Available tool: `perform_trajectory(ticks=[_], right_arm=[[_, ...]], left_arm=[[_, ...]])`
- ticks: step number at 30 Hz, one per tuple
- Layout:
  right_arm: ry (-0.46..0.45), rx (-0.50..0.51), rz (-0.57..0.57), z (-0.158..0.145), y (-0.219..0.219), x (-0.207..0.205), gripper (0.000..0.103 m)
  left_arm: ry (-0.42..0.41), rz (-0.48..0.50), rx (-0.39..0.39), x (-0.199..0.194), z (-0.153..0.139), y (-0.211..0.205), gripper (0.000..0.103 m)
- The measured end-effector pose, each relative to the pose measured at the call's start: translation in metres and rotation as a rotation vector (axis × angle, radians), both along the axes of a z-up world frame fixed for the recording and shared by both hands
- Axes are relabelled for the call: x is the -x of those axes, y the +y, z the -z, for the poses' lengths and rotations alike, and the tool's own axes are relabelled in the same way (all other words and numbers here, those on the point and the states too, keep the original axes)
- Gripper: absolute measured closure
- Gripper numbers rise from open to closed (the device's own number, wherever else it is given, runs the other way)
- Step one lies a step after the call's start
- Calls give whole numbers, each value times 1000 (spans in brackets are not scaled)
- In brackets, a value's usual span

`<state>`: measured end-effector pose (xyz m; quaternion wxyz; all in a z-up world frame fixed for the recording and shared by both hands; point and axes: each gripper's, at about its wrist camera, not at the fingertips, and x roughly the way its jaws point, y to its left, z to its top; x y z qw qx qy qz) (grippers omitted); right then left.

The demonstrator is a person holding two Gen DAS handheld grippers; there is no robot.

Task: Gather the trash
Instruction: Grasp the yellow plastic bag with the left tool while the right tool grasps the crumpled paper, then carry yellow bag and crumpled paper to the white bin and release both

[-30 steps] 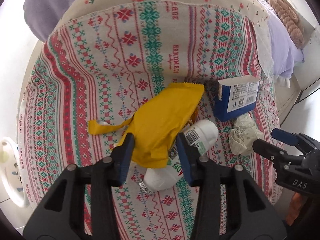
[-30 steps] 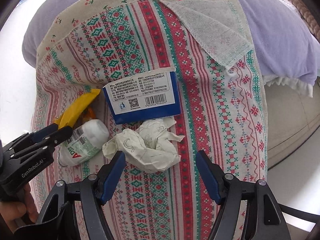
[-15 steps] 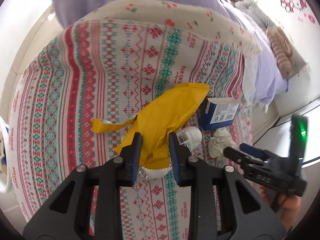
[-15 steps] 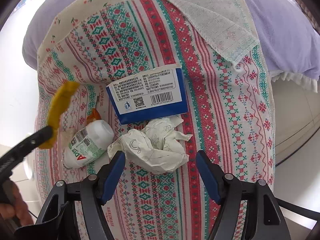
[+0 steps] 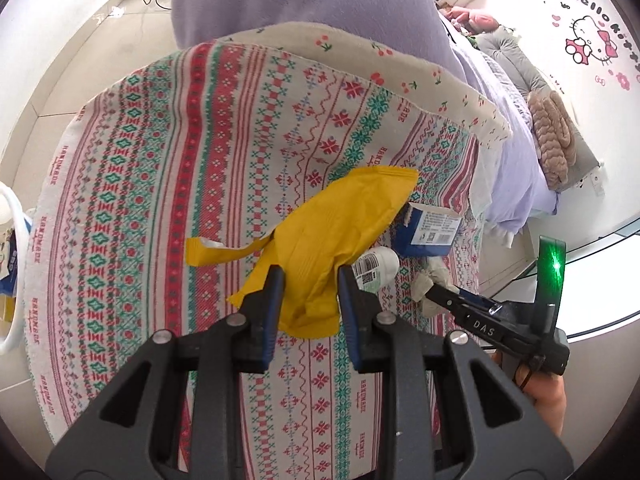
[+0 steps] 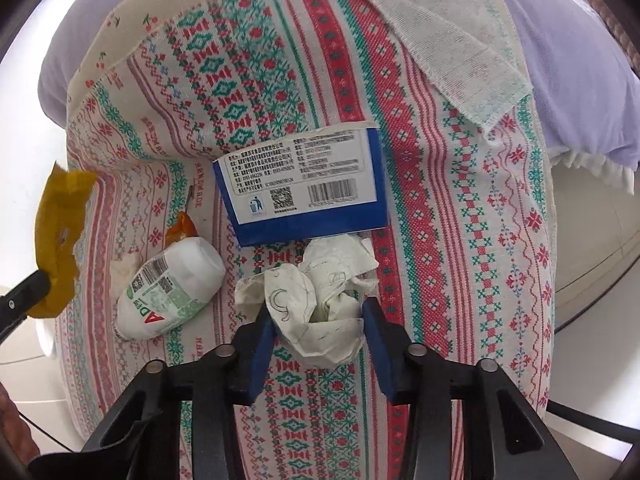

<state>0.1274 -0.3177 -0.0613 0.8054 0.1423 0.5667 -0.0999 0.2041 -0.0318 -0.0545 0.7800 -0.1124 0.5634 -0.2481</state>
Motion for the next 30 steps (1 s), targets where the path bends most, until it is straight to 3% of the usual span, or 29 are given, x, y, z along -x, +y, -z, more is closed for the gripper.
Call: perform_trajectory(ticks=[7, 13, 22, 30], right_arm=[[-115, -55, 42, -32, -2, 19, 64], [-228, -62, -48, -54, 24, 17, 64], [-252, -46, -177, -58, 82, 8, 64], [-270, -40, -258, -59, 125, 3, 64]], left_arm=[[5, -33, 53, 11, -7, 22, 73], [10, -81, 93, 14, -15, 45, 73], [13, -177, 121, 13, -21, 84, 73], [-11, -272, 90, 10, -25, 125, 73]])
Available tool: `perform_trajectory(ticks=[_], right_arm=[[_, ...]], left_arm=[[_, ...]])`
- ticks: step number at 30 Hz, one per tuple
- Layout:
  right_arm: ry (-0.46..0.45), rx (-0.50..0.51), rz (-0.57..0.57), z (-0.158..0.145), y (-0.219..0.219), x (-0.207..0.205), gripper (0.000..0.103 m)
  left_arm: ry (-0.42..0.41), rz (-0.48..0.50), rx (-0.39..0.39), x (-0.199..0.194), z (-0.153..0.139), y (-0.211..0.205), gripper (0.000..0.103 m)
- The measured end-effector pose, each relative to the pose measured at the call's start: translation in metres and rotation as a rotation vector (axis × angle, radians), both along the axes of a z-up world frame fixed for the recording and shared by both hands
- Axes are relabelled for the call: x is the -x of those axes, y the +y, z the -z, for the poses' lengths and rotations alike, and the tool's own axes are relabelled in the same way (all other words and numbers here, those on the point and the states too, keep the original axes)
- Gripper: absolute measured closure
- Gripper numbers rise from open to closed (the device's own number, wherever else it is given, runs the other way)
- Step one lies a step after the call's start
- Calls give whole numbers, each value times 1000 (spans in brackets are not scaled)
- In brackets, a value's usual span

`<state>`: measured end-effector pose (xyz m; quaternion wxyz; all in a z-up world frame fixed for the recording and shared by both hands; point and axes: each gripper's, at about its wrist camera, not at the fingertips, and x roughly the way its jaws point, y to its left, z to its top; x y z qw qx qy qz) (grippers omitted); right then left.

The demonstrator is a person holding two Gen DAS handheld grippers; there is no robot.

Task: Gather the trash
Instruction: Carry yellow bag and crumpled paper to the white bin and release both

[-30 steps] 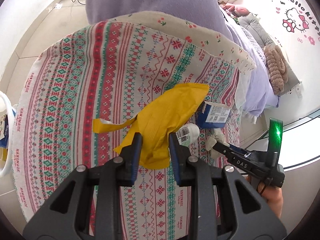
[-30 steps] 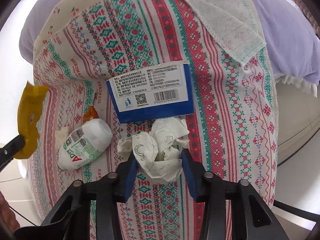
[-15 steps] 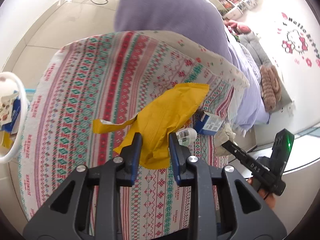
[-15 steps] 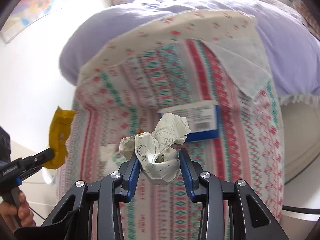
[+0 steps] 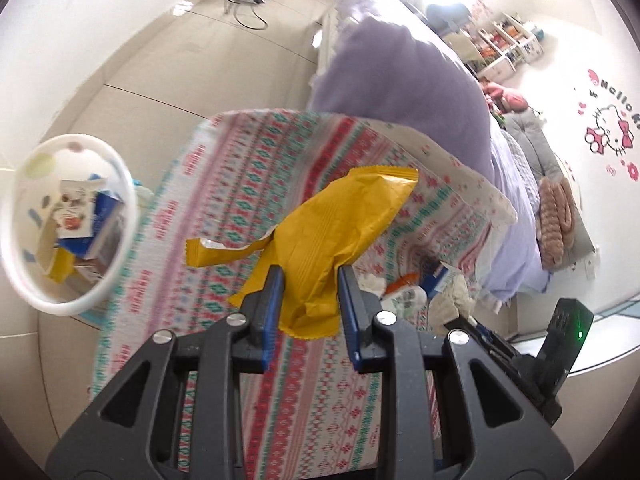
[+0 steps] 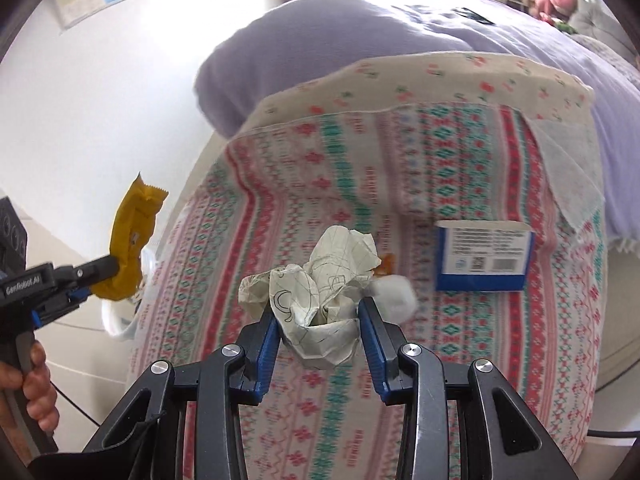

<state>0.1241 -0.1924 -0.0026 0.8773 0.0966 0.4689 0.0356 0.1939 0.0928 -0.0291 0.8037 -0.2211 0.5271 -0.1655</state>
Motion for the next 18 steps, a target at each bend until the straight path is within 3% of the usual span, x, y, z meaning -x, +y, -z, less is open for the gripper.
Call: perform_trajectory(ticks=[10, 18], right_arm=[[-3, 23, -123, 12, 68, -14, 63], [9, -35, -214, 18, 121, -22, 63]], left_arm=[[53, -126, 39, -10, 12, 66, 73], [123, -184, 92, -10, 31, 104, 73]])
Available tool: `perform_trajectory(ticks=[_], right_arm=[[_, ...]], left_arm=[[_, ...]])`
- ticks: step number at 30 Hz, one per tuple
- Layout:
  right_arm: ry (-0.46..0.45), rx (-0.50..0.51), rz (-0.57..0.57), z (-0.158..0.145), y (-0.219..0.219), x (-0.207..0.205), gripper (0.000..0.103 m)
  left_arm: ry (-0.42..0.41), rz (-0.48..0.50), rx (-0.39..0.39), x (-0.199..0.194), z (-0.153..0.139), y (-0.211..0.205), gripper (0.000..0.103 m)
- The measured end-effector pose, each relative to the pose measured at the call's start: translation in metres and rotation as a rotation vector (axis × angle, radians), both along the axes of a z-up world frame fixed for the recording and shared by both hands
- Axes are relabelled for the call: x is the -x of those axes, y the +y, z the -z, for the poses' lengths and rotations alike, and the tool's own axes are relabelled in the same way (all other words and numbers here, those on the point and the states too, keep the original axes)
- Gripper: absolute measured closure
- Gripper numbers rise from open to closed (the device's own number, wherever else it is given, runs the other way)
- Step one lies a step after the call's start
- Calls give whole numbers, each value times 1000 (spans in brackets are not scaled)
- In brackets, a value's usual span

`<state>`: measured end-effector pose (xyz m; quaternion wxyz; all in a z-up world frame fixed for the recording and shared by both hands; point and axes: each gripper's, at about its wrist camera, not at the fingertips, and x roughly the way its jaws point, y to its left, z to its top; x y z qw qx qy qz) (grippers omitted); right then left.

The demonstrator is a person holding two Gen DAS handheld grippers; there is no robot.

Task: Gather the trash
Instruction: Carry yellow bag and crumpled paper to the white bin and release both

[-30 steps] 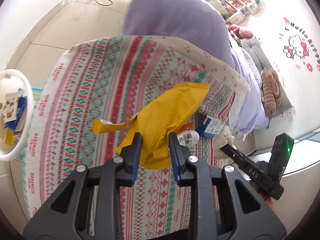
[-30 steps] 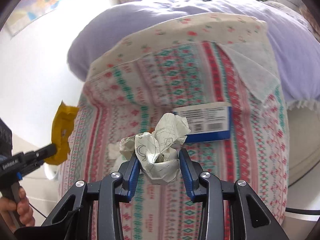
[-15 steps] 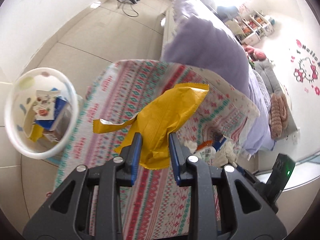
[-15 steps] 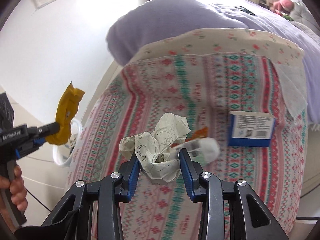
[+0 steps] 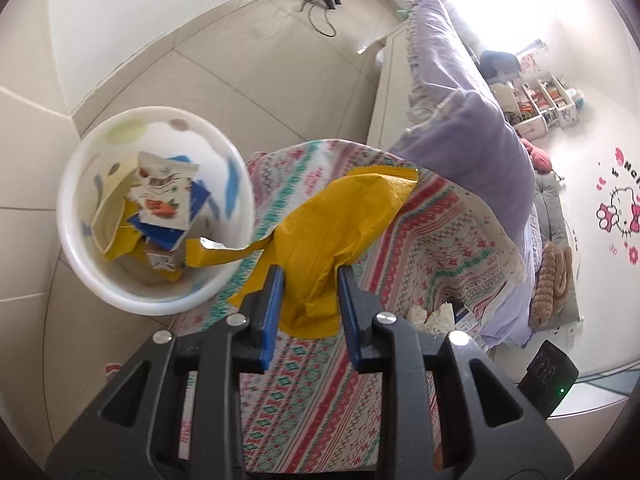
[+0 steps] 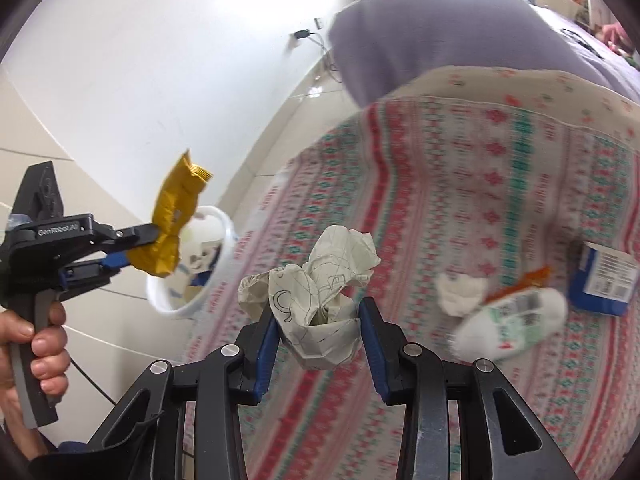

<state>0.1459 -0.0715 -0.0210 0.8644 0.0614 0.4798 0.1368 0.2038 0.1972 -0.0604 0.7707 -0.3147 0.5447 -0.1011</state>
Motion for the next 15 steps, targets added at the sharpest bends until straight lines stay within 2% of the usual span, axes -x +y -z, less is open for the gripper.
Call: perform_trajectory(ticks=[6, 12, 15], right_arm=[[40, -74, -47, 15, 33, -15, 63], [69, -78, -89, 31, 70, -26, 63], [67, -94, -99, 31, 84, -30, 63]], left_arm=[[32, -48, -35, -5, 12, 29, 73], [56, -81, -37, -7, 22, 51, 73], [79, -100, -11, -8, 30, 60, 73]])
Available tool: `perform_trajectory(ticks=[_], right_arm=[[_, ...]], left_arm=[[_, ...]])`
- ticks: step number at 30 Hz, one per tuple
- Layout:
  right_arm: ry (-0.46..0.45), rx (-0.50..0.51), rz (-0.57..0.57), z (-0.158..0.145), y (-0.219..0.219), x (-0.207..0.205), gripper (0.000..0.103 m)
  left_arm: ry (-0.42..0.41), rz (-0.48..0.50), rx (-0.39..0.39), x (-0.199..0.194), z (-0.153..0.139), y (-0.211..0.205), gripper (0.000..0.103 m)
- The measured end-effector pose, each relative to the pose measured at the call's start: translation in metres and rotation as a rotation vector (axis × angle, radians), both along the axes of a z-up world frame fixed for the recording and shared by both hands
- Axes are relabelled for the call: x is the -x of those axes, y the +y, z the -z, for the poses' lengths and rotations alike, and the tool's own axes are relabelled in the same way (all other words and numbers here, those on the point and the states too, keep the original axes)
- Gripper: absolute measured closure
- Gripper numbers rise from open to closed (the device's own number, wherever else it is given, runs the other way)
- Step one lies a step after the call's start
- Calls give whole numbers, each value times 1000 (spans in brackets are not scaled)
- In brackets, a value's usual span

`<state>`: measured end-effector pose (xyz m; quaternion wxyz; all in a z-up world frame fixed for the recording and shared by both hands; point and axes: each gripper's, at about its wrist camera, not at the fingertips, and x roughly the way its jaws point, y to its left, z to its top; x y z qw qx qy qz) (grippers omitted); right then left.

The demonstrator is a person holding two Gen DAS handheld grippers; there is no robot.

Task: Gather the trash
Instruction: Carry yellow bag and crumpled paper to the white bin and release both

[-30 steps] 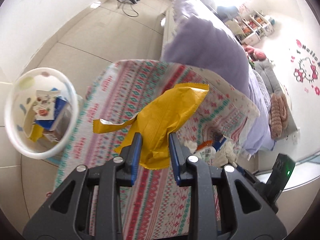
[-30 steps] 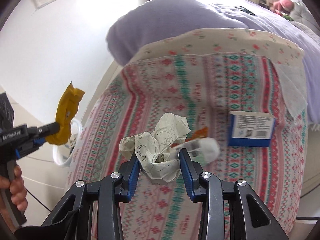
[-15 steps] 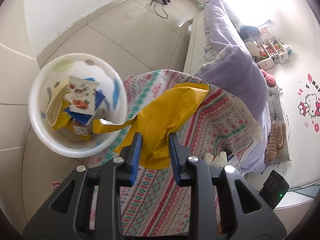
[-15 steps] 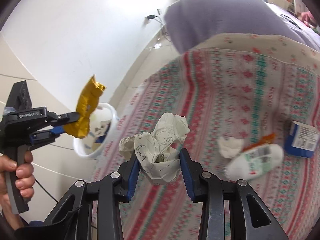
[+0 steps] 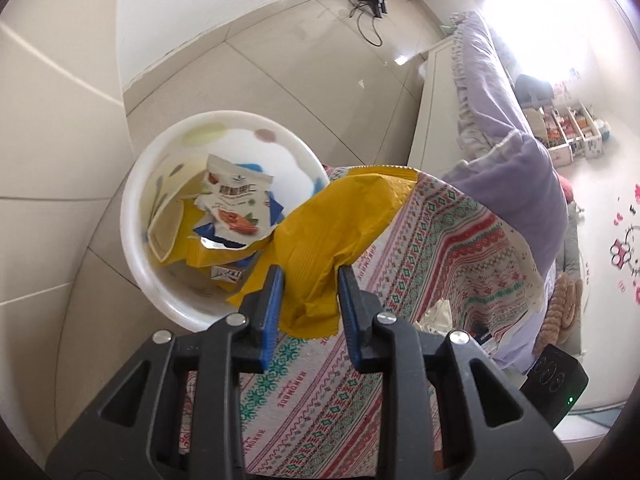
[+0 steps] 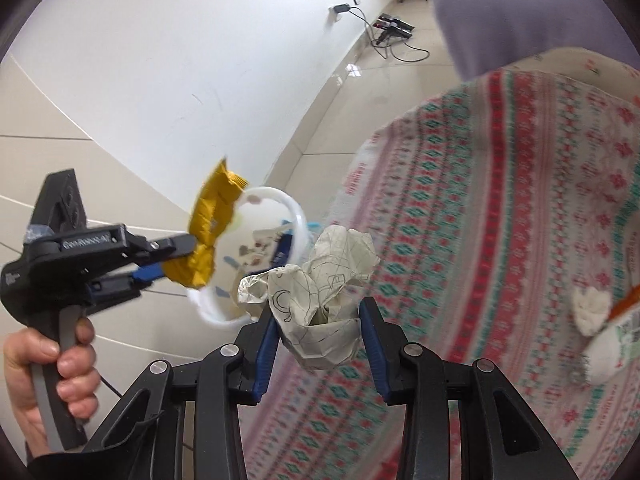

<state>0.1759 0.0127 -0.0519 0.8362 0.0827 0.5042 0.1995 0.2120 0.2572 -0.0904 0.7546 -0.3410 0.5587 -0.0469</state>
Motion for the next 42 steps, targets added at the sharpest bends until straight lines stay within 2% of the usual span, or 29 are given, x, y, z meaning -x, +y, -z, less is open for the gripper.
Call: perform_trajectory(ticks=[9, 11, 13, 14, 17, 23, 28, 30, 31, 33, 37, 42], right_arm=[[2, -26, -40, 3, 46, -22, 61], [12, -43, -44, 6, 56, -28, 61], [19, -45, -50, 8, 67, -31, 60], [20, -44, -52, 9, 72, -34, 60], [24, -35, -60, 15, 85, -41, 60], [35, -27, -53, 28, 95, -49, 60], [47, -71, -69, 34, 111, -54, 59], [53, -92, -63, 34, 119, -57, 57], [53, -99, -59, 35, 123, -59, 53], [70, -116, -58, 39, 131, -63, 37], [82, -119, -82, 42, 141, -59, 35], [42, -34, -69, 32, 124, -46, 35]], left_arm=[[27, -22, -10, -4, 8, 9, 71], [44, -39, -4, -5, 12, 13, 65], [62, -64, 16, -5, 16, 18, 44], [62, -89, 37, -4, 17, 22, 43], [58, -144, 98, 0, 18, 34, 43], [38, -204, 127, 6, 9, 46, 43], [6, -240, 102, 11, -3, 50, 43], [-13, -277, 51, 16, -13, 55, 42], [-19, -289, 31, 17, -15, 57, 42], [-30, -320, -18, 20, -19, 63, 41], [-16, -356, -5, 23, -15, 70, 41], [-31, -331, -21, 19, -20, 58, 41]])
